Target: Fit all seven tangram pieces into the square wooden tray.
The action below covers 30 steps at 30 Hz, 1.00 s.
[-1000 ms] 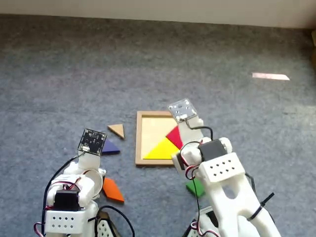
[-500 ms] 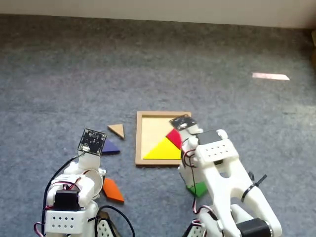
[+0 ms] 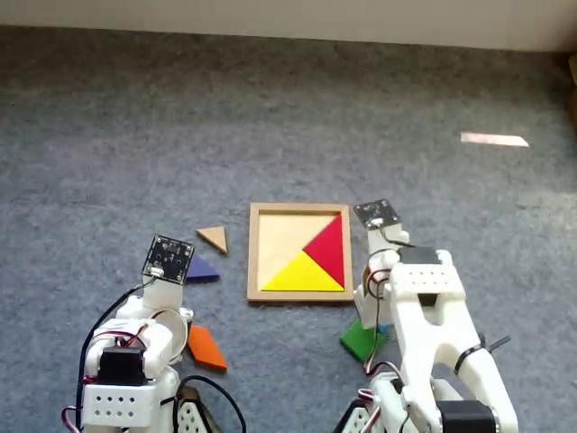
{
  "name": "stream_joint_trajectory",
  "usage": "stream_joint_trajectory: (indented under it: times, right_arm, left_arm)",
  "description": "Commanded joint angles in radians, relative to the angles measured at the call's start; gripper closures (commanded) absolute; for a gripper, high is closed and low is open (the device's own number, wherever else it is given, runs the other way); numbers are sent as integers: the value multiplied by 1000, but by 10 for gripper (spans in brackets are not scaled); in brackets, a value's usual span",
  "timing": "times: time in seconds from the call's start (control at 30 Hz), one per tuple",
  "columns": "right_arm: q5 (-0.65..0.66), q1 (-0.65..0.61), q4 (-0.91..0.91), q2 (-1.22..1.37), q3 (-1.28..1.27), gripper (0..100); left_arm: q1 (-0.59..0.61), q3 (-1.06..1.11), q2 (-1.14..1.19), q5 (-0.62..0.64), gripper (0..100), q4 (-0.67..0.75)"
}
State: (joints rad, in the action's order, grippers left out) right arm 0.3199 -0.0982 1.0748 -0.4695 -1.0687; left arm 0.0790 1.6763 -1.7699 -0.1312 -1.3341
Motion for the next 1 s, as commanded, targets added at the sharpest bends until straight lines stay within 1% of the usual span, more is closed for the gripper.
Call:
stream_joint_trajectory:
  times: [0.0, 0.1, 0.2, 0.27, 0.4, 0.47, 0.63, 0.8, 0.97]
  right_arm:
    - [11, 16, -70, 1, -45, 680]
    - [-5, 16, -105, 1, -71, 680]
    - [-94, 15, -166, 1, -84, 681]
    - [-117, 15, -185, 1, -84, 691]
    - [-115, 15, -186, 1, -77, 779]
    - [-115, 15, -186, 1, -74, 800]
    - [-112, 15, -186, -7, -56, 803]
    - [-17, 15, -180, -7, -5, 803]
    - [-2, 5, -182, -1, -1, 804]
  left_arm:
    - [15, 21, -45, -3, 989, -12]
    - [15, 21, -45, -3, 989, -12]
    - [15, 21, -45, -3, 989, -12]
    - [15, 21, -45, -3, 989, -12]
    - [15, 21, -45, -3, 989, -12]
    - [15, 21, -45, -3, 989, -12]
    - [15, 21, -45, -3, 989, -12]
    - [15, 21, -45, -3, 989, -12]
    - [15, 21, -45, -3, 989, -12]
